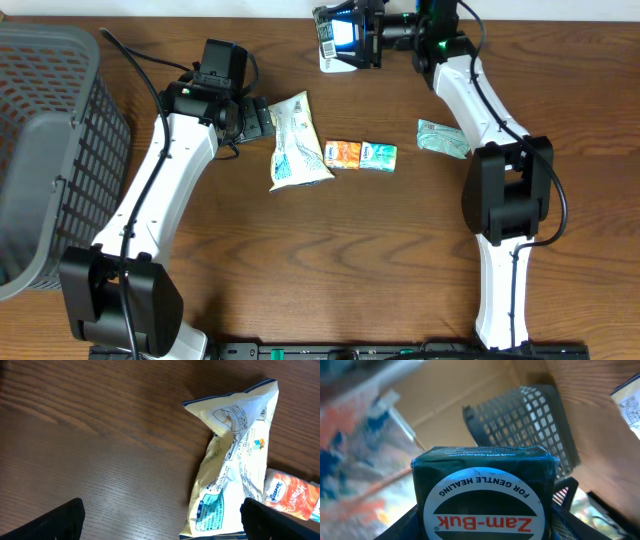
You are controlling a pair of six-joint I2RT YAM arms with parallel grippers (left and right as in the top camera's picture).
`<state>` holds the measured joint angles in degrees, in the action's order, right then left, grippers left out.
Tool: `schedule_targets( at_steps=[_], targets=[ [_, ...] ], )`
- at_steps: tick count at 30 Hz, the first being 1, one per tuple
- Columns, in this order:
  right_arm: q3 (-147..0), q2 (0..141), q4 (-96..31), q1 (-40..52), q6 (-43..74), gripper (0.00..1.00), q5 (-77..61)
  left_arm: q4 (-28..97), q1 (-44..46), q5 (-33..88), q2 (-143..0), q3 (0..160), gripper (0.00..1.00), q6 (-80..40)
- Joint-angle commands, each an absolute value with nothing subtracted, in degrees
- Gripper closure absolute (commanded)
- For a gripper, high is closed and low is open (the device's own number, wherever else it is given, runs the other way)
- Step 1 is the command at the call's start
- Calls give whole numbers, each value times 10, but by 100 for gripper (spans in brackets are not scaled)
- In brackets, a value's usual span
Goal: Scan the item barcode
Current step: 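Hold the tin face up over the scanner with the right gripper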
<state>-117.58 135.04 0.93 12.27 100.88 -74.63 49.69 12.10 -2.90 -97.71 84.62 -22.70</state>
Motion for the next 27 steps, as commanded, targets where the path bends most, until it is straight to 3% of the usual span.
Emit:
schedule_targets(
  at_steps=[1,8,13,15,21,27],
  targets=[
    [-1185,1332,-10,126,1055,43,-666,498,119,-30,-977,846,2,-228],
    [-1185,1332,-29,131,1068,44,-551,498,119,-30,-977,846,2,-228],
    [-1185,1332,-29,131,1006,46,-506,498,119,-30,-977,846,2,-228],
    [-1185,1332,-28,133,924,48,-460,498,119,-30,-977,846,2,-228],
    [-1185,1332,-50,156,536,51,-312,498,119,-30,-977,846,2,-228],
    [-1185,1333,-103,200,261,50,-92,498,119,-30,-977,846,3,-228]
  ],
)
